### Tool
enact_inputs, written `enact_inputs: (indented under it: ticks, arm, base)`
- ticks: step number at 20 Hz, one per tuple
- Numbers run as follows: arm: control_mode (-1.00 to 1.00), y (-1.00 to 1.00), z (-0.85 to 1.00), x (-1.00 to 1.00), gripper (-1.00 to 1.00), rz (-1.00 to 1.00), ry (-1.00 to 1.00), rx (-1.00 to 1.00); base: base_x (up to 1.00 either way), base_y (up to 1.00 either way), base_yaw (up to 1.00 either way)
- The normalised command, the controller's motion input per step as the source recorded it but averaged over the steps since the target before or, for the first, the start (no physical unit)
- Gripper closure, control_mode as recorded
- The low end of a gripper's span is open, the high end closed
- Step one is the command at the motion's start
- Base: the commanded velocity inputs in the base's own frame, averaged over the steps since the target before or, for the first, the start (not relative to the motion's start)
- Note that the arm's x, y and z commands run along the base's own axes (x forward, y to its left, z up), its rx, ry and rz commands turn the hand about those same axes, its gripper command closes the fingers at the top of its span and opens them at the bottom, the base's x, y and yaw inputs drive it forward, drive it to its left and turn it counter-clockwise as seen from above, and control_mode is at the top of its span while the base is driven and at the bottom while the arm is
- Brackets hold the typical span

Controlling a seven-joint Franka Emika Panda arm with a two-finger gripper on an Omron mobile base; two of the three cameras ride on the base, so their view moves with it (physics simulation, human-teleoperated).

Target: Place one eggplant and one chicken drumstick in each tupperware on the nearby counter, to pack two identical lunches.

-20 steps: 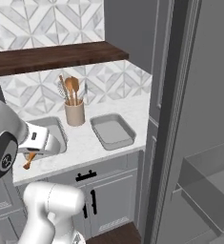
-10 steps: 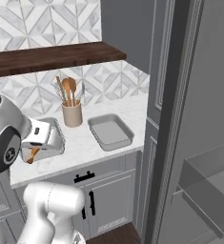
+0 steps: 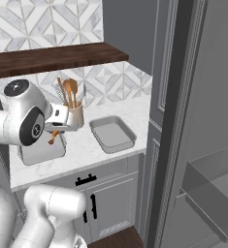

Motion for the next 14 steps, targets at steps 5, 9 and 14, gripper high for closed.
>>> enact_inputs:
  ticks: [5,9,14]
  arm:
    - [-1.0,-0.35,-0.44,1.0,1.0,0.0,0.11,0.0]
    - [-1.0,-0.26,-0.69,1.0,1.0,0.0,0.14,0.0]
    - [-1.0,-0.17,-0.45,1.0,1.0,0.0,0.06,0.0]
  base:
    - [0.0,0.0,0.0]
    - [0.0,0.0,0.0]
    - [0.0,0.0,0.0]
